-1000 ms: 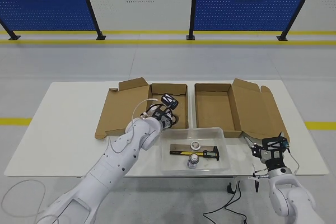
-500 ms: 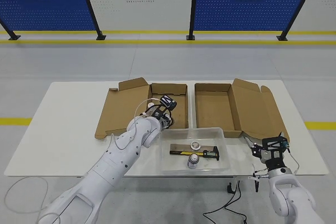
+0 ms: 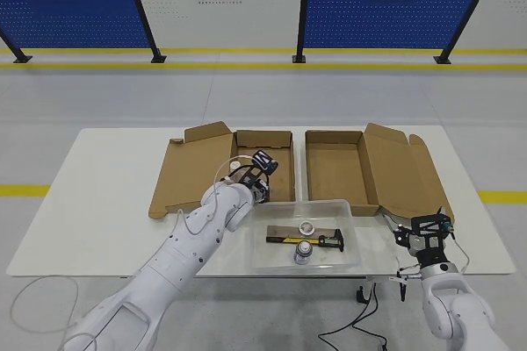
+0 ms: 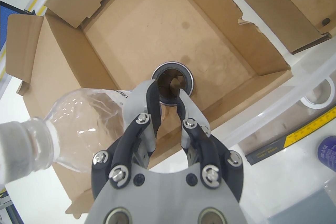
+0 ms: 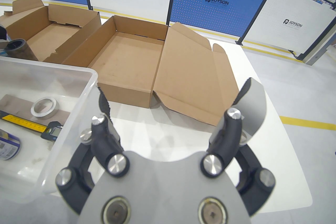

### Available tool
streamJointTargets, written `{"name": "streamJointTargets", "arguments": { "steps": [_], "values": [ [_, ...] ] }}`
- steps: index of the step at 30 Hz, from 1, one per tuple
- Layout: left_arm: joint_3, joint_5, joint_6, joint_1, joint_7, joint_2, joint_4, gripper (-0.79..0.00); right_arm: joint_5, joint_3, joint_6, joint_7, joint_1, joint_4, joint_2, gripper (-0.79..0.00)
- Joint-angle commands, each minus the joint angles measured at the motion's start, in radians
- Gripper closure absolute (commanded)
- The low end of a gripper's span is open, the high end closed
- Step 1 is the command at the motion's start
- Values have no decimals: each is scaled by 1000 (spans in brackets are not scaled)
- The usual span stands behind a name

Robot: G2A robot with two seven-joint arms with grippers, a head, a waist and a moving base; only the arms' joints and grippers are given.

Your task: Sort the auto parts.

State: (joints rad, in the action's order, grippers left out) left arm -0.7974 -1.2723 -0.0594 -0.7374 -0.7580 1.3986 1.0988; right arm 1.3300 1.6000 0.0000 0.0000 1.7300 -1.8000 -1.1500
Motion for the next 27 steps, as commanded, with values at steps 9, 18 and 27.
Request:
{"name": "streamJointTargets", "arguments": {
  "steps": [9, 18, 27],
  "values": [
    [-37, -15, -21, -51, 28, -7, 170, -308, 0, 0, 0, 0, 0, 0, 0, -785],
    [-126, -12, -98, -209, 34, -42, 466, -748, 0, 0, 0, 0, 0, 0, 0, -785],
    [-193, 0, -179, -422, 87, -76, 720, -785, 0, 0, 0, 0, 0, 0, 0, -785]
  ]
}}
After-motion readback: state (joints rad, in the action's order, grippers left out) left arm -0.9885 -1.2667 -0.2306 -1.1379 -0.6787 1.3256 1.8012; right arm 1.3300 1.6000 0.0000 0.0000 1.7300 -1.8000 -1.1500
